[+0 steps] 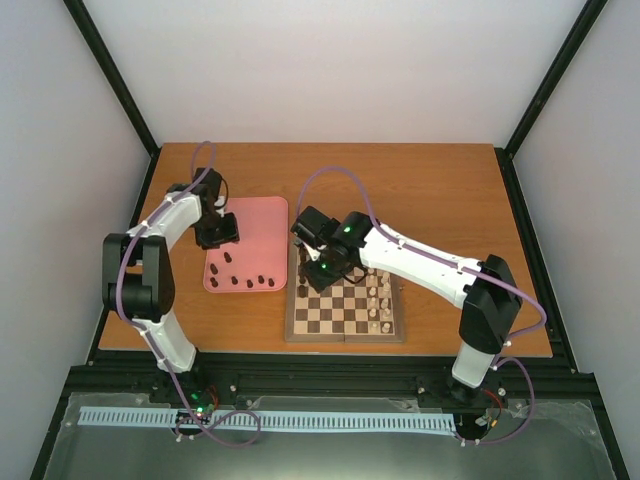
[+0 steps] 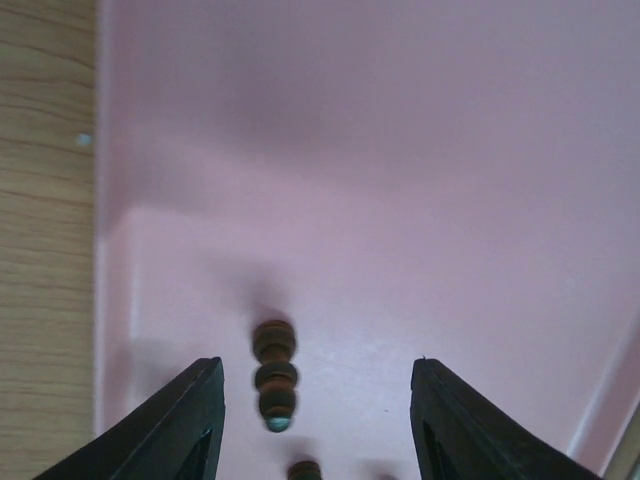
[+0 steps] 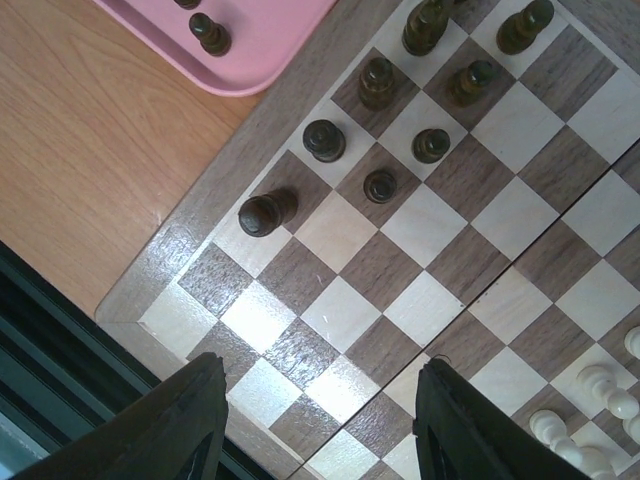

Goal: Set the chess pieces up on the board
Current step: Pick up the chess piece from the storage box.

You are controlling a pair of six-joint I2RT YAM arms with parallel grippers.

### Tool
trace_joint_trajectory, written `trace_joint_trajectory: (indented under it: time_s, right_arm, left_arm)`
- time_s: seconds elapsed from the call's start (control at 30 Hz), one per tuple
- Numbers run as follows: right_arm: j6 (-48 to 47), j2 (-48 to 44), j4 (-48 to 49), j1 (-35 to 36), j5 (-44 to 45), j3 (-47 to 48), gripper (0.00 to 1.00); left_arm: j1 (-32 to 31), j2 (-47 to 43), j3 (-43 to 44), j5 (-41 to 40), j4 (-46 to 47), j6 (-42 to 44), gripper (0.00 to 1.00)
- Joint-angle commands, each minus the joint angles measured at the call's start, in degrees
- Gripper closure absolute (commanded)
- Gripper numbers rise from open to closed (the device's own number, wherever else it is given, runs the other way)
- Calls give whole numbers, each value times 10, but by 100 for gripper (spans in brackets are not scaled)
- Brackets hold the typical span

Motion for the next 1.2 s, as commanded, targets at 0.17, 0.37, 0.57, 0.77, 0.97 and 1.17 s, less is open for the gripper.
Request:
trace_joint_trajectory:
  time_s: [0.17, 0.37, 0.57, 0.77, 0.97, 1.17]
  right_arm:
    - [-1, -27, 12, -13, -13, -19, 47]
    - [-8, -23, 15, -15, -23, -20, 47]
    - [-10, -18, 16, -15, -27, -21, 47]
    - [-10, -19, 14, -15, -26, -23, 47]
    - [-10, -18, 14, -16, -26, -25, 47]
    - [-9, -17, 16, -16, -27, -26, 47]
  left_arm:
    - [-13, 17, -3, 11, 2, -11, 47]
    - [-14, 2, -21, 6, 0, -18, 48]
    - [-13, 15, -27, 10, 5, -17, 58]
    - [-14, 24, -27, 11, 17, -26, 62]
    - [-13, 25, -37, 3, 13, -23, 68]
    - [-13, 22, -48, -6, 13, -21, 68]
